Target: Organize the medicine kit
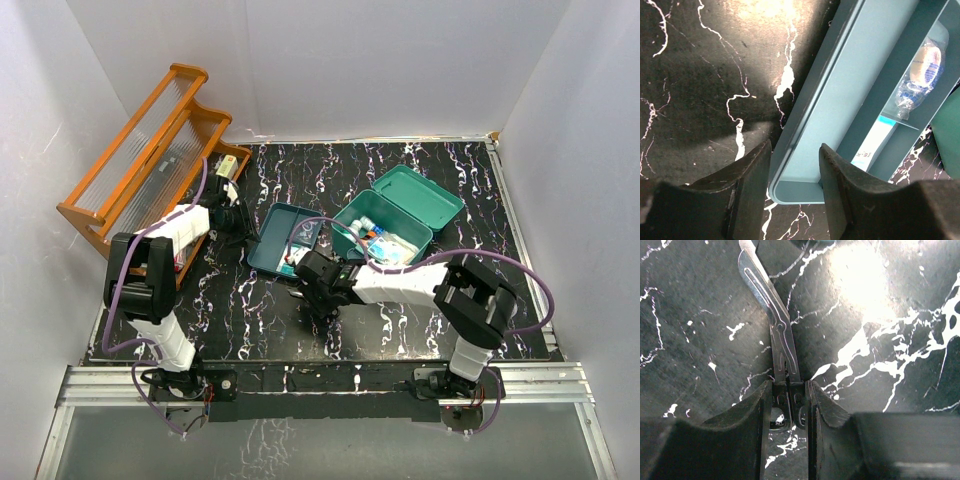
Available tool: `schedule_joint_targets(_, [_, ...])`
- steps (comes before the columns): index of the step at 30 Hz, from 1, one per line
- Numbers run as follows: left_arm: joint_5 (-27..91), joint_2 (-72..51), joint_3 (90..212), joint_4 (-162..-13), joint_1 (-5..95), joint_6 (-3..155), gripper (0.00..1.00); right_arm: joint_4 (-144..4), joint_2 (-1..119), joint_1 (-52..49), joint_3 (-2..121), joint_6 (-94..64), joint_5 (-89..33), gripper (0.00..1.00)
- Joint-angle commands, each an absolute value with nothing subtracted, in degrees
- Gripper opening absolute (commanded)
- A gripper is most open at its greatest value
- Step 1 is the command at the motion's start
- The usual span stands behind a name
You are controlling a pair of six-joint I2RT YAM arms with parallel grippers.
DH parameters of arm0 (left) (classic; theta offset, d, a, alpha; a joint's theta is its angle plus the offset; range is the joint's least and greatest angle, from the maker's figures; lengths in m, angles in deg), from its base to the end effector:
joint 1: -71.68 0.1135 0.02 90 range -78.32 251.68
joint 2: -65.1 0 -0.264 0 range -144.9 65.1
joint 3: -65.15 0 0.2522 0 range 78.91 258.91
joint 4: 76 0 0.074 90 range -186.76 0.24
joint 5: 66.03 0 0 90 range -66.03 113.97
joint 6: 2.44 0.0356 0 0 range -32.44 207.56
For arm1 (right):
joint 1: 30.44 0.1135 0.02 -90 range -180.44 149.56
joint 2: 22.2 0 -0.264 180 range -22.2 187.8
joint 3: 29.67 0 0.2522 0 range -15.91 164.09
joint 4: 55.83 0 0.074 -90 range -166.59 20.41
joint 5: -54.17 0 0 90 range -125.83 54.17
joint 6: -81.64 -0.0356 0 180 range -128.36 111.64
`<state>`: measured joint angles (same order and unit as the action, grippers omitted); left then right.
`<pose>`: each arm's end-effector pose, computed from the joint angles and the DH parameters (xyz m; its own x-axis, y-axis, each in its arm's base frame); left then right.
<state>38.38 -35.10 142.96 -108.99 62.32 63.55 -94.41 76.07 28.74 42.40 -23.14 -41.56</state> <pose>0.3553 -0.0675 0.1880 -0.8626 -0.2572 -0.4356 -0.0591 0.9064 -0.4182 0.1726 0.2823 0.1644 -0.6606 -0.6118 -0.4350 -0.6869 0.7264 0.0214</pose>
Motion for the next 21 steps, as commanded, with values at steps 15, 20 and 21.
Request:
schedule_joint_targets(15, [37.6,-34.7,140.1,-107.6,60.1,64.0,0.28,-89.3,63.7,28.6,42.0,-26.2,-50.6,0.15])
schedule_joint_targets(20, [38.1,-34.5,139.5,-109.1,59.1,64.4,0.21,-89.5,62.1,28.5,48.3,-29.6,-55.6,0.15])
schedule_joint_targets(21, [38.2,-34.3,139.3,-109.2,59.0,64.4,0.20,-89.9,62.3,28.3,50.0,-30.4,-55.9,0.15])
